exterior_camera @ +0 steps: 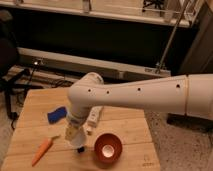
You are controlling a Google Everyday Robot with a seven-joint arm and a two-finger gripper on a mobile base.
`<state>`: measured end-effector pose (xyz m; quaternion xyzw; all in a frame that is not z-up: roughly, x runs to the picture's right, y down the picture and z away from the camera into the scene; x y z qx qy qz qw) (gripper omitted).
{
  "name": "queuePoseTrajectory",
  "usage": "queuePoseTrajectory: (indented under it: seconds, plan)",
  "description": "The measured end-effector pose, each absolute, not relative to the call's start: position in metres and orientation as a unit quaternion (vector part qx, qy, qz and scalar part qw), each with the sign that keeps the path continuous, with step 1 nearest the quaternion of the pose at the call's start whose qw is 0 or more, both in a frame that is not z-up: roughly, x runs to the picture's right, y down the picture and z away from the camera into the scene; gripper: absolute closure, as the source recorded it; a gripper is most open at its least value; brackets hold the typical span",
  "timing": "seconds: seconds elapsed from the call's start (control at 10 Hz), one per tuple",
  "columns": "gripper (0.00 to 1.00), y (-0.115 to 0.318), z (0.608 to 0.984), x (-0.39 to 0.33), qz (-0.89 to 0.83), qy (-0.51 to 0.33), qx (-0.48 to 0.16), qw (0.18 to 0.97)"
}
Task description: Place the ceramic cup over the eraser
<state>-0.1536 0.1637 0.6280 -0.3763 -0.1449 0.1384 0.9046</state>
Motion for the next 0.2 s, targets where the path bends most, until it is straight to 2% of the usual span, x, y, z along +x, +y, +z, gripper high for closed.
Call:
queuePoseTrajectory:
  seconds: [0.2]
  plan:
    - [0.2, 0.1605, 0.6185, -0.163, 0.144, -0.177, -0.394, 0.89]
